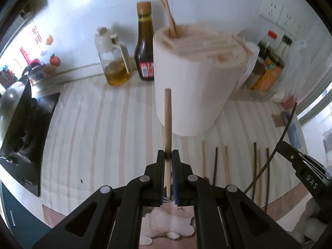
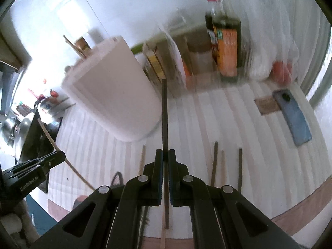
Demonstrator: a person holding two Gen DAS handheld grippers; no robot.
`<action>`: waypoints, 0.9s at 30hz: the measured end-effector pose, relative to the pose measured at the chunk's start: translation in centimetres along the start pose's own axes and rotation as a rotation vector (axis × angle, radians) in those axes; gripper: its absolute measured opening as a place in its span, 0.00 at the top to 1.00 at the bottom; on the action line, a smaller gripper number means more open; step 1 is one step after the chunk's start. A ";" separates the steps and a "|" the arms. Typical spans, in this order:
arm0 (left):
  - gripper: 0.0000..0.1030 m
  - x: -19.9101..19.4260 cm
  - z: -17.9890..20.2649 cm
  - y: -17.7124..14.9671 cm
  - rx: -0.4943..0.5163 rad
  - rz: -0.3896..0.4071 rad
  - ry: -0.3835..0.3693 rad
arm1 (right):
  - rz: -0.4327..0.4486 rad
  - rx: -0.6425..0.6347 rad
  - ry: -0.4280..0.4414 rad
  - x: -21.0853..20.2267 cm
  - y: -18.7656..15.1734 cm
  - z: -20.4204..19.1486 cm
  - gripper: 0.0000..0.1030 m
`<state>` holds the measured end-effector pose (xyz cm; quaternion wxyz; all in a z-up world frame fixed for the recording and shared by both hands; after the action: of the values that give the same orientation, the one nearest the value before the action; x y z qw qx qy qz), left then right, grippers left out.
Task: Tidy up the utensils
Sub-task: 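Lift the left tool's light chopstick toward the holder while the right tool lifts its dark chopstick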
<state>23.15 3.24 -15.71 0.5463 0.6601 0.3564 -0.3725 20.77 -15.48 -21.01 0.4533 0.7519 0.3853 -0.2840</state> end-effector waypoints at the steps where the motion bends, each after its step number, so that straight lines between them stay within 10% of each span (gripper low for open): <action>1: 0.96 -0.5 -0.1 0.5 -0.003 0.015 0.002 | 0.019 -0.006 0.003 -0.5 0.6 -0.3 0.96; 14: 0.96 -4.8 -2.9 6.7 -0.080 0.163 0.025 | 0.167 -0.103 0.020 -3.9 7.3 -3.6 1.00; 27: 0.96 -0.6 -4.1 5.3 -0.140 0.087 0.079 | -0.170 0.329 0.089 4.9 1.6 5.2 0.82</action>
<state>27.95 6.45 -12.25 0.5922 0.6493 0.3739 -0.2965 24.42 -19.02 -26.28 0.2814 0.7924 0.4154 -0.3469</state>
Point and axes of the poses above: each gripper's, at about its wrist camera, not at the fingertips, and x roughly the way its jaws point, z to its right, y to its top, the point moved 10 cm from there along x, roughly the way its jaws point, and after that the axes turned 10 degrees about y, right-handed, at the moved point
